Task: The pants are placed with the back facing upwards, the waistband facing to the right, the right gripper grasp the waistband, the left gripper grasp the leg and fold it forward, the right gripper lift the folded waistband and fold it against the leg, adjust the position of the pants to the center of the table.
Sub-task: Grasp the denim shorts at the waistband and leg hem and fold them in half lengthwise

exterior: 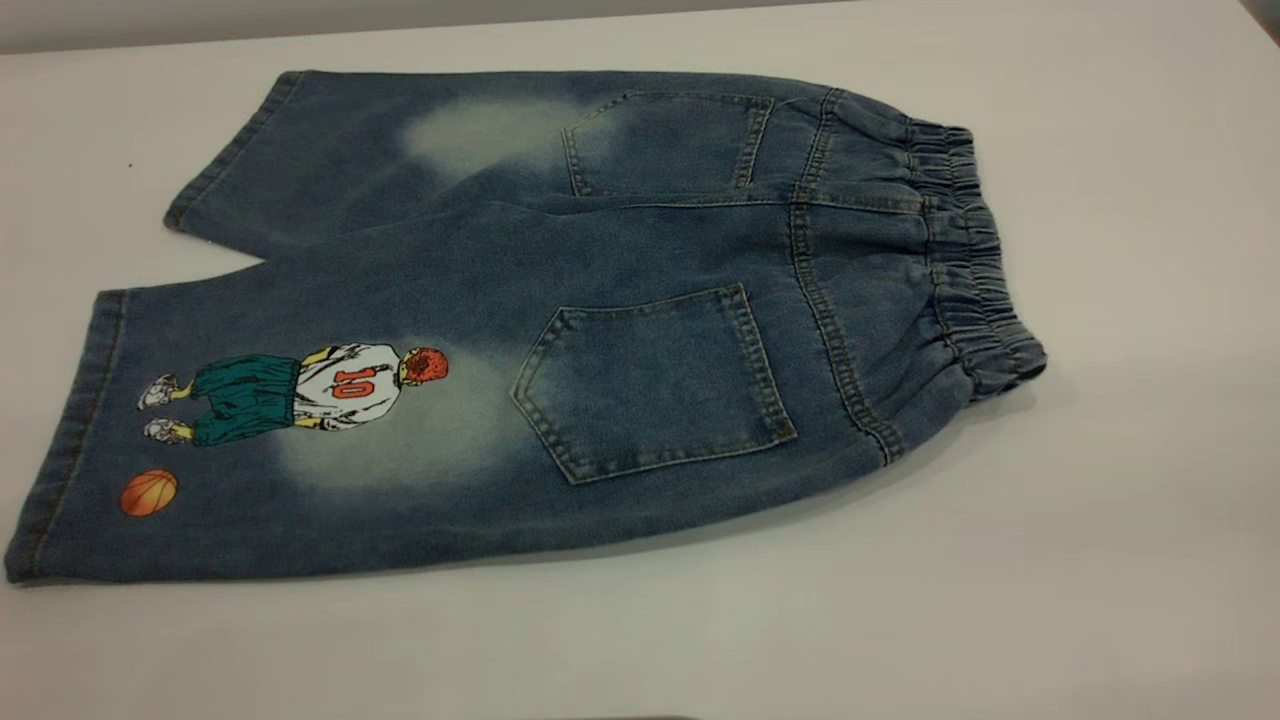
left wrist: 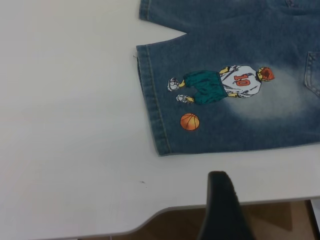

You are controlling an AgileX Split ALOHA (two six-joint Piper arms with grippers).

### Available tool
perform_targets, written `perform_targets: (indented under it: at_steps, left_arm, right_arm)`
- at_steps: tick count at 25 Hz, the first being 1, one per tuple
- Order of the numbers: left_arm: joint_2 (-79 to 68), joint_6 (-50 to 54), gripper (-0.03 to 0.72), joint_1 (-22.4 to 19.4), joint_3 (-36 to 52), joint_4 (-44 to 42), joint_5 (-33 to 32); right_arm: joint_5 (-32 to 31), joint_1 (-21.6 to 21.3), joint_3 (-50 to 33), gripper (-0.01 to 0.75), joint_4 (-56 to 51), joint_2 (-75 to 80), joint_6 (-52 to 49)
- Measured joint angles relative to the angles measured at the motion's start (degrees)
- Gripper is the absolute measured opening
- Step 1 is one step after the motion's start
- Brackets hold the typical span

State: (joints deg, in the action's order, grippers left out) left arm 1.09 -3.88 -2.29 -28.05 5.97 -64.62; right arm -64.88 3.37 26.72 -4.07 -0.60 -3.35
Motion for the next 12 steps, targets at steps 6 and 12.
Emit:
perform_targets:
  at_steps: [6, 12]
  left_arm:
    - [-0.7, 0.0, 0.412, 0.0, -0.1, 0.0, 0.0]
    - [-14.2, -4.0, 0.412, 0.0, -5.7, -0.1, 6.6]
  right_arm:
    - [0.2, 0.0, 0.2, 0.507, -0.8, 0.5, 0.0]
    - [6.0, 0.0, 2.6, 0.507, -4.7, 12.4, 2.5]
